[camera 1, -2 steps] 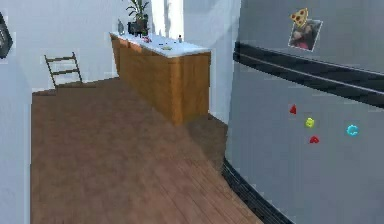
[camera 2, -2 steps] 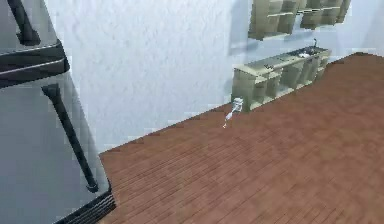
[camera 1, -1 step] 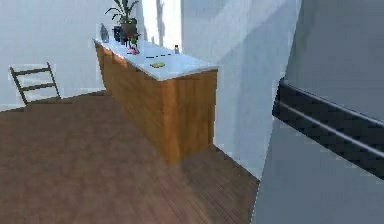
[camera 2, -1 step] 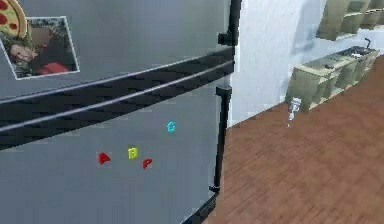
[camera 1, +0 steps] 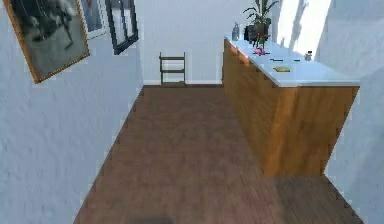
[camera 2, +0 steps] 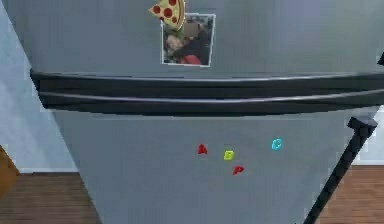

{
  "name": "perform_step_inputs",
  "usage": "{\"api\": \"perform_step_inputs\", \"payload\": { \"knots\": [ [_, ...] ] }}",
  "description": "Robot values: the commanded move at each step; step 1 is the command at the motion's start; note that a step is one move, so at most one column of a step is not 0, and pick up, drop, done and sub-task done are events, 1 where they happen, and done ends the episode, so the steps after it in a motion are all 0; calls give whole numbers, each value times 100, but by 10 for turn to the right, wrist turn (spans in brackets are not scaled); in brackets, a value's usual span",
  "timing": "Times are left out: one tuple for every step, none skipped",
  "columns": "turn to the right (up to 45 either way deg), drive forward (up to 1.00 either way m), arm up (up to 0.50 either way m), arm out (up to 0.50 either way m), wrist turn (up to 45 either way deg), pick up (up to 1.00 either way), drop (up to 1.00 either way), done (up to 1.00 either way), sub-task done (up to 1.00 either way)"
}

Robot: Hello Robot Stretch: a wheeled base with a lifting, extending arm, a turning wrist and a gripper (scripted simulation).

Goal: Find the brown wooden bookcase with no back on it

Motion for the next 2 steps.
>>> {"api": "perform_step_inputs", "payload": {
  "knots": [
    [0, 100, 0, 0, 0, 0, 0, 0, 0],
    [0, 100, 0, 0, 0, 0, 0, 0, 0]
  ]
}}
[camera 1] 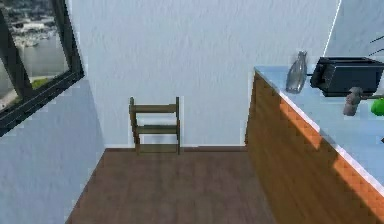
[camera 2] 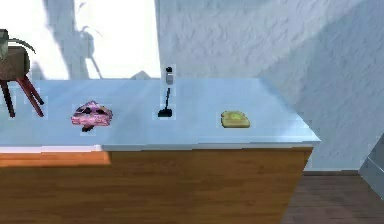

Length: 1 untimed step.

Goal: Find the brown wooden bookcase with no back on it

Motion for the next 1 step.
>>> {"api": "perform_step_inputs", "payload": {
  "knots": [
    [-30, 0, 0, 0, 0, 0, 0, 0, 0]
  ]
}}
